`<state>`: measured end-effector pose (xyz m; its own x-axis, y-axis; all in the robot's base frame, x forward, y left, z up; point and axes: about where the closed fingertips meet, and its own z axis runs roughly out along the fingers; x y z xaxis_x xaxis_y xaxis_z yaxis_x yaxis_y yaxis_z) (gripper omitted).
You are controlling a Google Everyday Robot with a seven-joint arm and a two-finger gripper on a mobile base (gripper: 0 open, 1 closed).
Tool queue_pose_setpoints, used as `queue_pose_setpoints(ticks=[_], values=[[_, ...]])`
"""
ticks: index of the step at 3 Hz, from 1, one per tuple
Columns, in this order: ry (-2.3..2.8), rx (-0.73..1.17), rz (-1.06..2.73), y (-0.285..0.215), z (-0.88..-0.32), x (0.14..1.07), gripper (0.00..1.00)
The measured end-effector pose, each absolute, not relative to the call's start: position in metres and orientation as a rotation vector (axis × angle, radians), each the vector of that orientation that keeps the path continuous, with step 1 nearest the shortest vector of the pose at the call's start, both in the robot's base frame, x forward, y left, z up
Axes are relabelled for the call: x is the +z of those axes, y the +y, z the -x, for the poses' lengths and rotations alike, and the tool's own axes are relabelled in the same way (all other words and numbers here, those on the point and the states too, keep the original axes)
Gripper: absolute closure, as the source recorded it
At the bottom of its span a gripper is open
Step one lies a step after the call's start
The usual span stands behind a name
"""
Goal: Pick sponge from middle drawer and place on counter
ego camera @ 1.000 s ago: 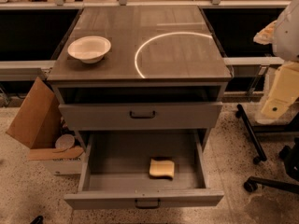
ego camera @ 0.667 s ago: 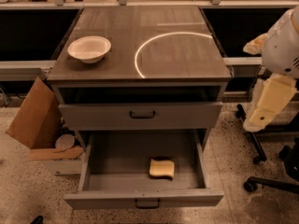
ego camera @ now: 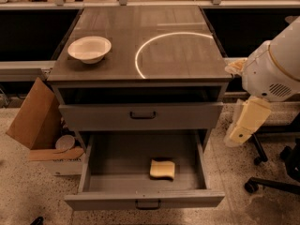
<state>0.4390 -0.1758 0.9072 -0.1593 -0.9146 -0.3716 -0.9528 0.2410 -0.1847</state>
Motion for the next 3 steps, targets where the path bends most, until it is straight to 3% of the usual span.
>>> queue_pose_setpoints(ticks=[1,3], values=[[2.125,0.144,1.708,-0.175,-0.441,0.895,0.0],[1.971,0.36,1.703,-0.149,-0.46,0.774,0.0]])
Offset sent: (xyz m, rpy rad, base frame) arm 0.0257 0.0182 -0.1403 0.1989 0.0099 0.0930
